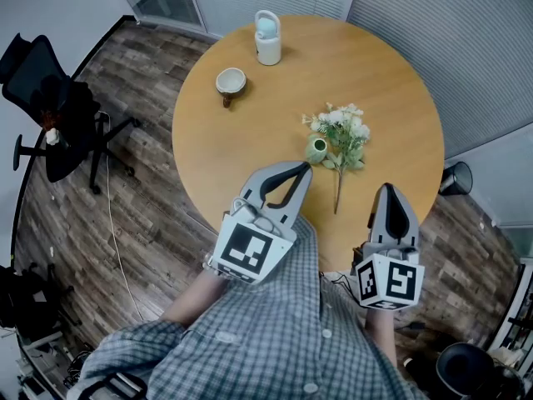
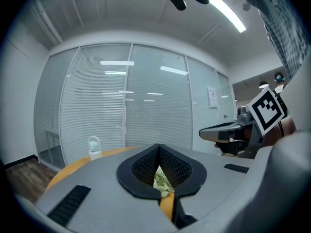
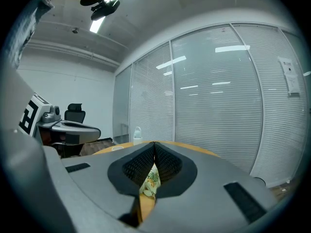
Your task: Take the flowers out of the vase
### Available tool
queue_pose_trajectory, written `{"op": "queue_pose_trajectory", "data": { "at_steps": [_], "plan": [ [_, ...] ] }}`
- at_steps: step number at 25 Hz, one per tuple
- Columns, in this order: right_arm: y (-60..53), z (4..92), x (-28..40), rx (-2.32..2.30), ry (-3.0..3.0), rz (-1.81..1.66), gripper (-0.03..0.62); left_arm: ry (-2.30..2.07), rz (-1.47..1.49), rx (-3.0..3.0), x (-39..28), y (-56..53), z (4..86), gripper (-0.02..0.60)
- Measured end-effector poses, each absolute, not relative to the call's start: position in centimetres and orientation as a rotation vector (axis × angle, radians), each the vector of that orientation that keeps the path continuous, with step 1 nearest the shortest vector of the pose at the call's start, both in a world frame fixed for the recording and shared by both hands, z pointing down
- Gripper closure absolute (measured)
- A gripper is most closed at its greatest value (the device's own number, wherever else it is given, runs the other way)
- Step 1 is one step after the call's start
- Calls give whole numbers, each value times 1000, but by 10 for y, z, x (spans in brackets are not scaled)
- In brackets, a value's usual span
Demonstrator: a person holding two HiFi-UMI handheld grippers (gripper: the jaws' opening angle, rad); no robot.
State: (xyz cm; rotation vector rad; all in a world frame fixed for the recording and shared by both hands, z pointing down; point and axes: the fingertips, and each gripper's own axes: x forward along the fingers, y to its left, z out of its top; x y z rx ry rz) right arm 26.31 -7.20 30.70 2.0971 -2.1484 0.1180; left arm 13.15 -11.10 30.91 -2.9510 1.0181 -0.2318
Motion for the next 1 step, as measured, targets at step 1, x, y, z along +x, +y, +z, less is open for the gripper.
{"op": "queue_pose_trajectory", "data": {
  "at_steps": [1],
  "plan": [
    [-72,307,263,2096,-2149,120,582,1017,-233,-2951,132,-111,309,574]
  ]
}}
